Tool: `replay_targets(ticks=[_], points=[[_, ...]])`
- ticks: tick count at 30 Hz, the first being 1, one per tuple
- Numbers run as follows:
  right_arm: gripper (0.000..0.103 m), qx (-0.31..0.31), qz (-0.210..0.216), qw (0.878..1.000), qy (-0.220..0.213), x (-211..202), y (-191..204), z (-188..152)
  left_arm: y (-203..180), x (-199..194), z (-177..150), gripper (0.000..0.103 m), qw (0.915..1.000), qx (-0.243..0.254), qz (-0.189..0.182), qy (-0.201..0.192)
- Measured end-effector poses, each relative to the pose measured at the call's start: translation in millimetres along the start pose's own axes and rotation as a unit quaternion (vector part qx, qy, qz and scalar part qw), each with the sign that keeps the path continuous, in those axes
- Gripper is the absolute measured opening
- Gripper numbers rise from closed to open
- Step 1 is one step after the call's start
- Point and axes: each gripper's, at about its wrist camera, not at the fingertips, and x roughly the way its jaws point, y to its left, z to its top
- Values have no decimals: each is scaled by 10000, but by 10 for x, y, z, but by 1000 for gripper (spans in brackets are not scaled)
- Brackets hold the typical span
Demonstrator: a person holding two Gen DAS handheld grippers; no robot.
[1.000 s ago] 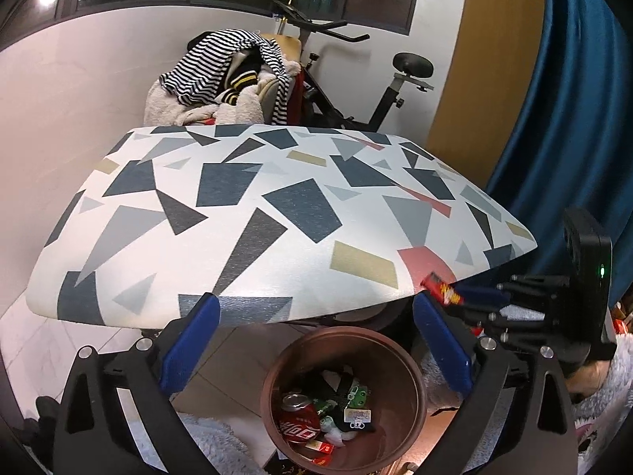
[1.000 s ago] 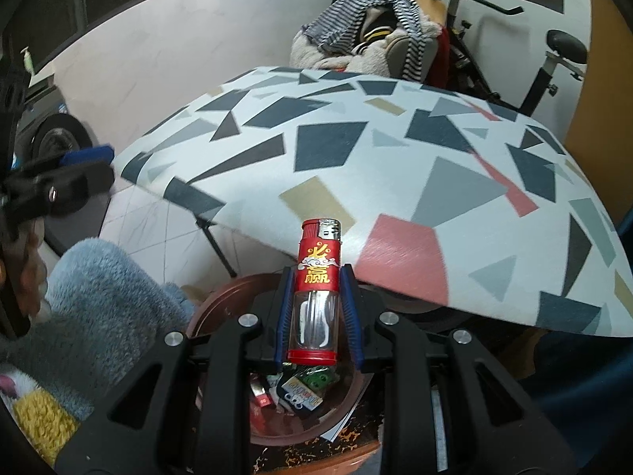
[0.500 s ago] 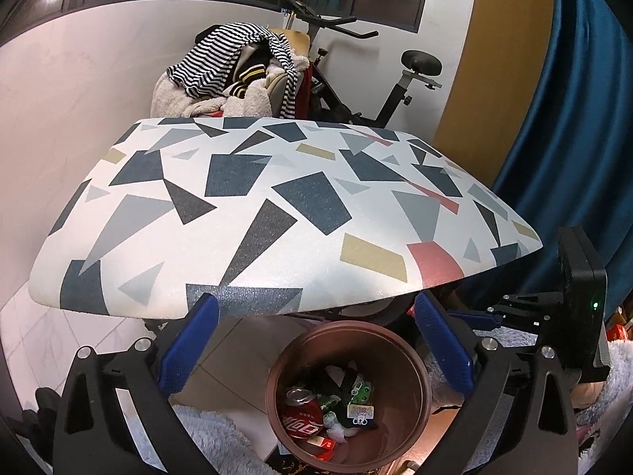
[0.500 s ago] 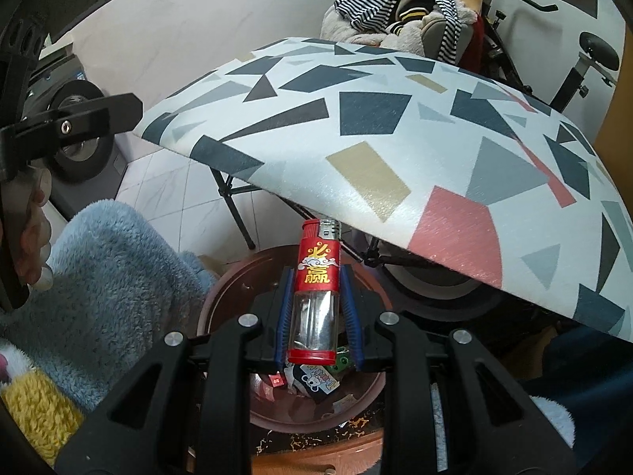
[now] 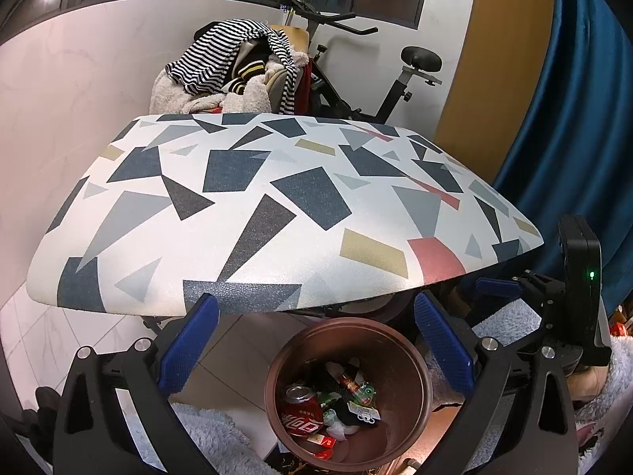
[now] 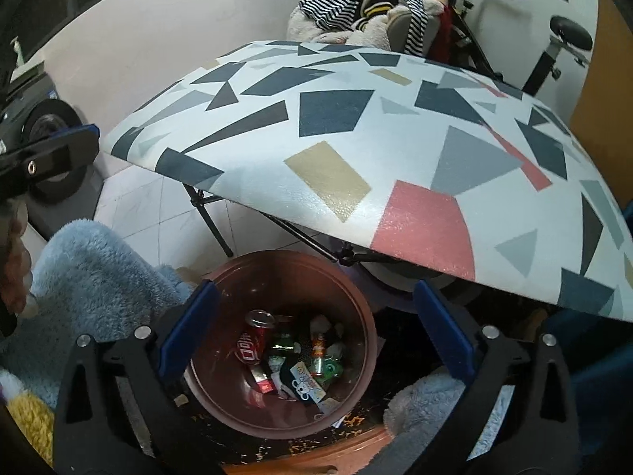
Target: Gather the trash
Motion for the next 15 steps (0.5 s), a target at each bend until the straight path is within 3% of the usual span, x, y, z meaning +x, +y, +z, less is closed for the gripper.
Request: replay_targets(ticks=[9,15], points=[[97,62,-161,9996,-210,-145,-222,141,-61,-59,255,97,9994,252,162,-200],[97,201,-402,9950,-890,-549,-416,550,-119,-246,761,97,9968,314,182,-708]])
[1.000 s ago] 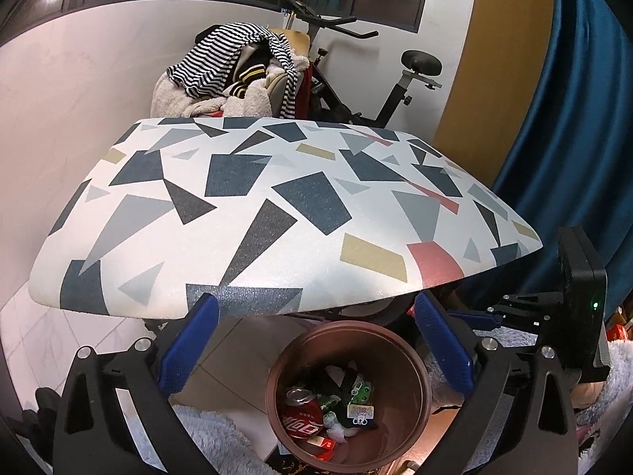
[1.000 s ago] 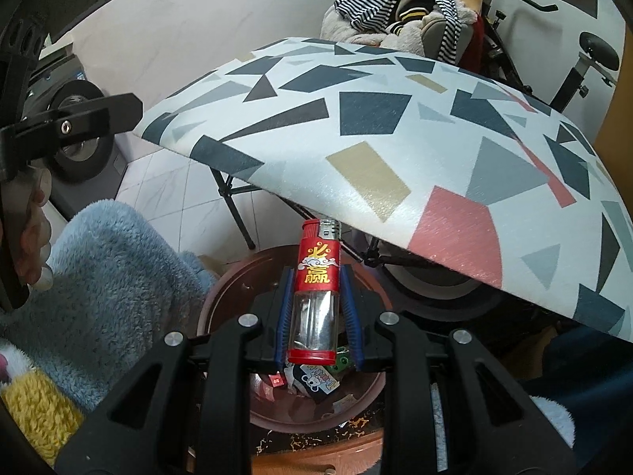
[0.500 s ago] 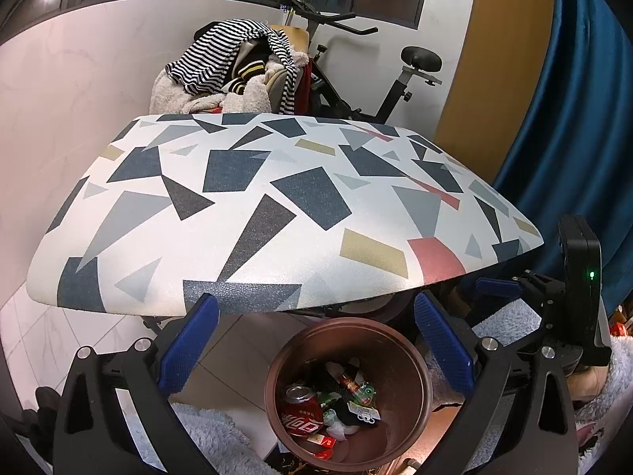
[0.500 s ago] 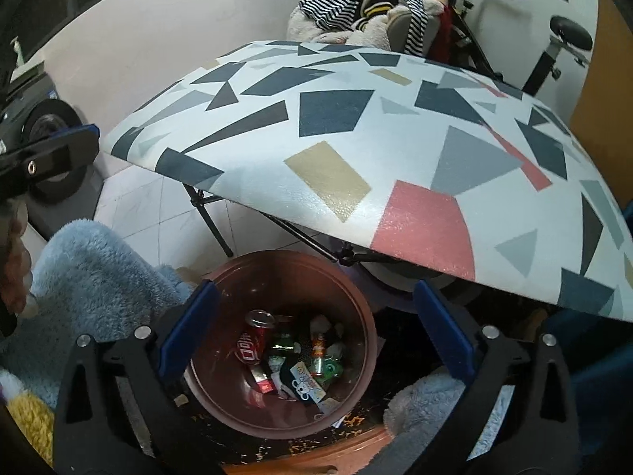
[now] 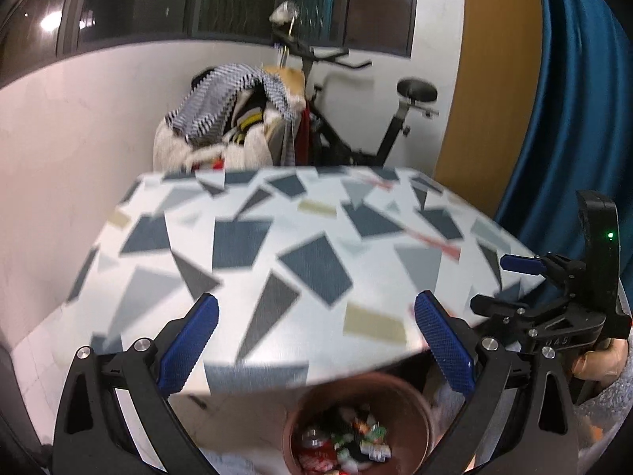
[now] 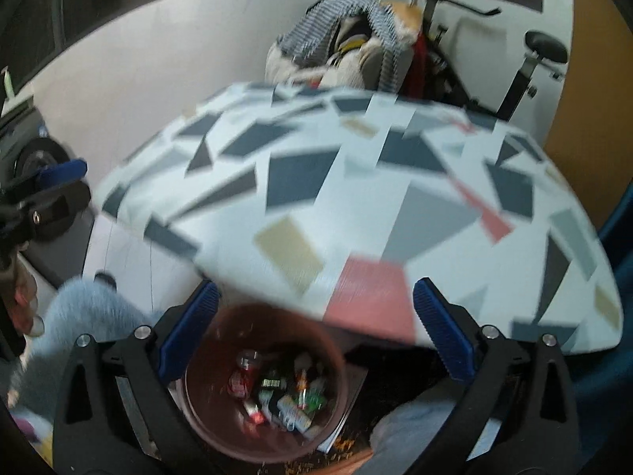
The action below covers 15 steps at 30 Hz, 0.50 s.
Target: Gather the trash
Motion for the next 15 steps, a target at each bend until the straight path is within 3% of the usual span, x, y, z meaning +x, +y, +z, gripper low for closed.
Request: replay_targets(ticks=[5,15], points=[[97,-6,-199,9989,-426,-257,-93,285,-78,-127,379,97,9990,112,111,-410],[97,58,-320,9967,-745,-556,-334,684,-241,-151,572,97,9982,273,281,-462]])
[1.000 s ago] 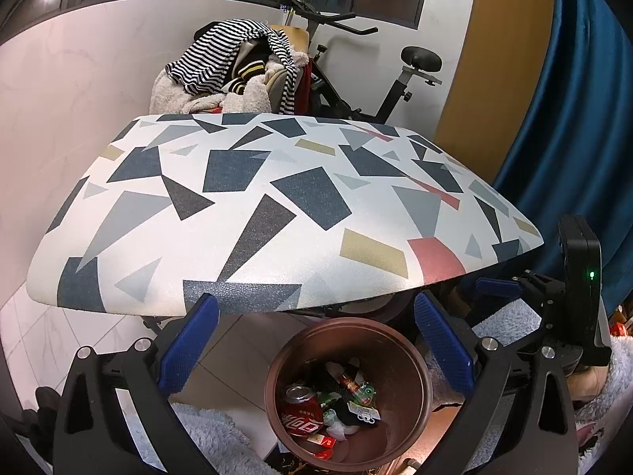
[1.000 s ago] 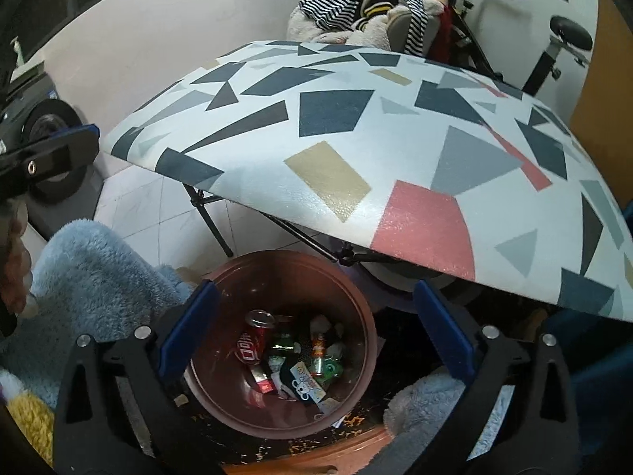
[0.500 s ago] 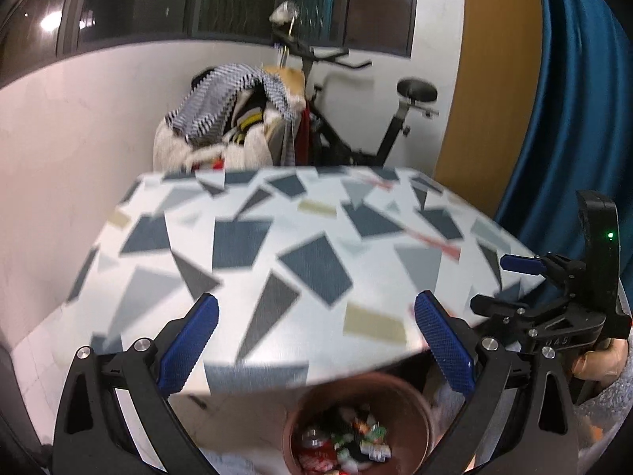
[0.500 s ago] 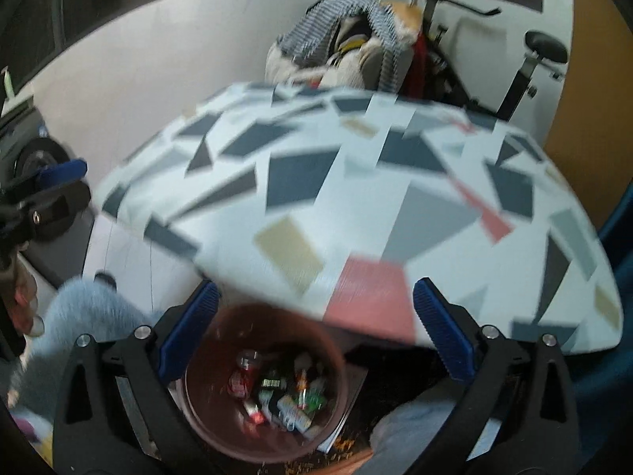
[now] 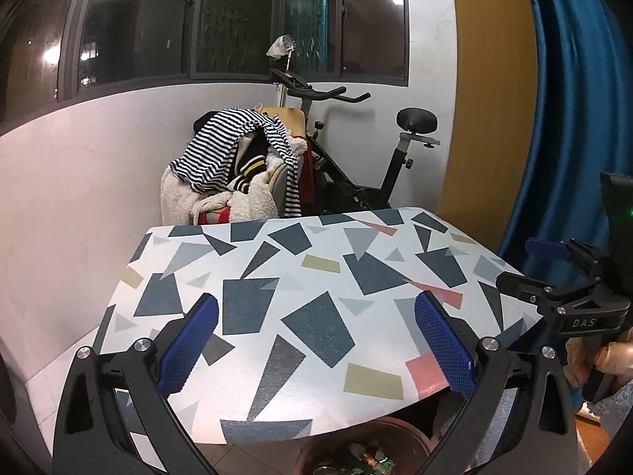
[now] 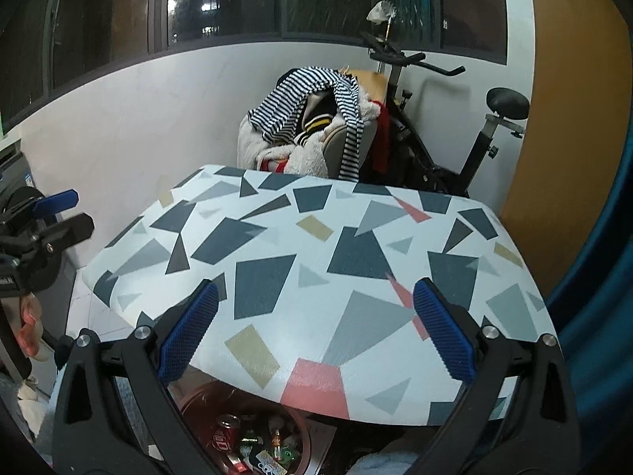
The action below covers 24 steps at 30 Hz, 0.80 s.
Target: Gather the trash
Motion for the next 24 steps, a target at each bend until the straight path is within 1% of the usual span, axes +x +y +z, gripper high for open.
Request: replay_targets(ticks=[5,7,15,24], points=[[97,2,7,10000,-25,-67,-62,157,-38,-49,-10,97,9996,70,263,-71],[97,3,-2,10000,-22,-55,-40,132,-40,-60,-13,97,9995,91,301,-80],[97,13,-4,10000,-14,-115,-8,165,-68,-57,-64,97,9994,172,296,112],[97,3,-19,10000,-13,-188,71,155,-80,-75,-115,97,9992,151,366,110]])
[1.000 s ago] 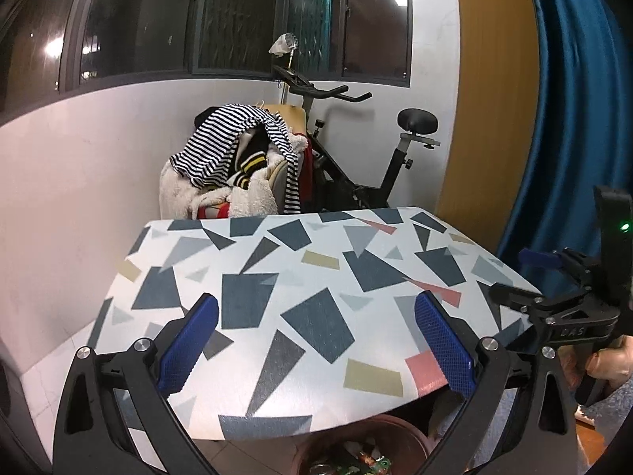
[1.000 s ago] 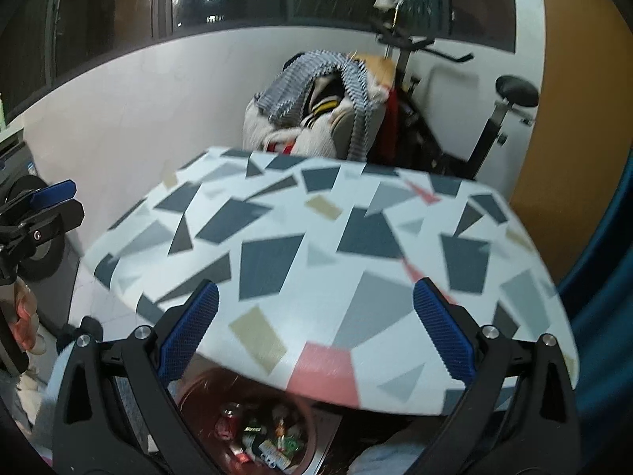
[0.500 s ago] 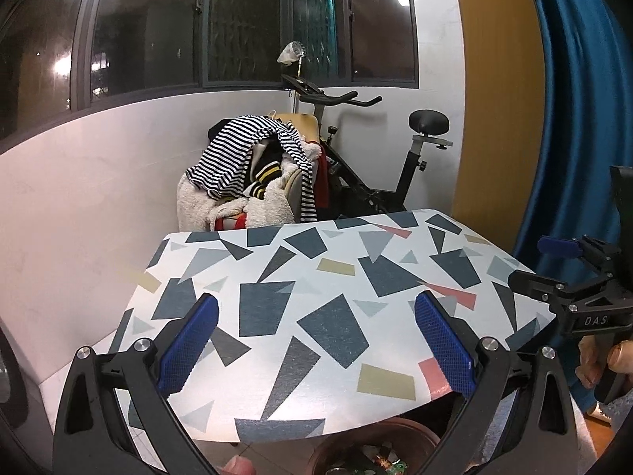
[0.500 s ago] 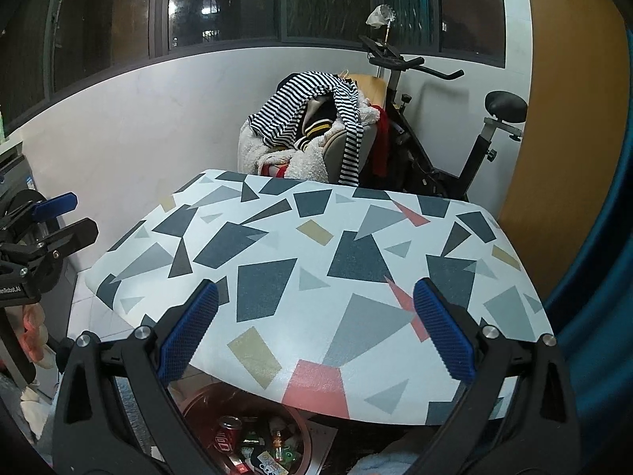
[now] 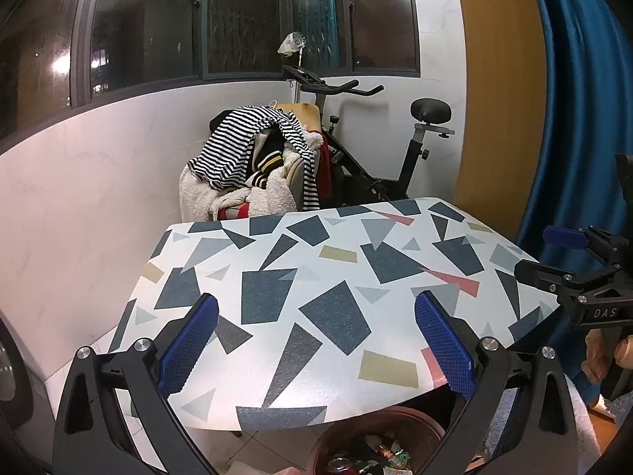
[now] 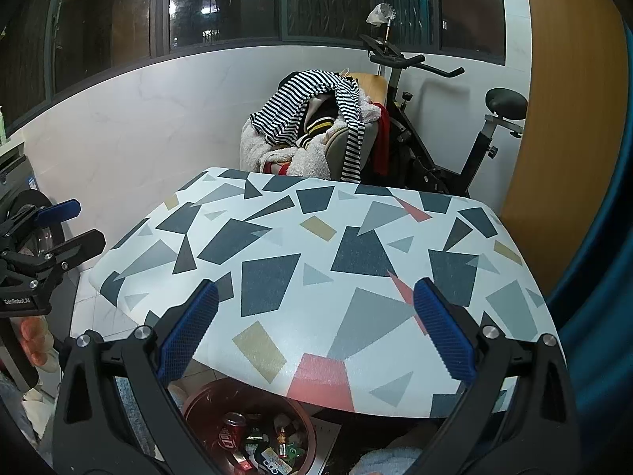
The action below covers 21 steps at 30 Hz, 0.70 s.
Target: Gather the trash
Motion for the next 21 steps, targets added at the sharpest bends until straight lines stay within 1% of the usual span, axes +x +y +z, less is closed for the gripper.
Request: replay_targets(ticks=[21], points=[[97,9,9,10000,-4,-20,20,-28,-29,-42,25,97,10000,2,16,-31]])
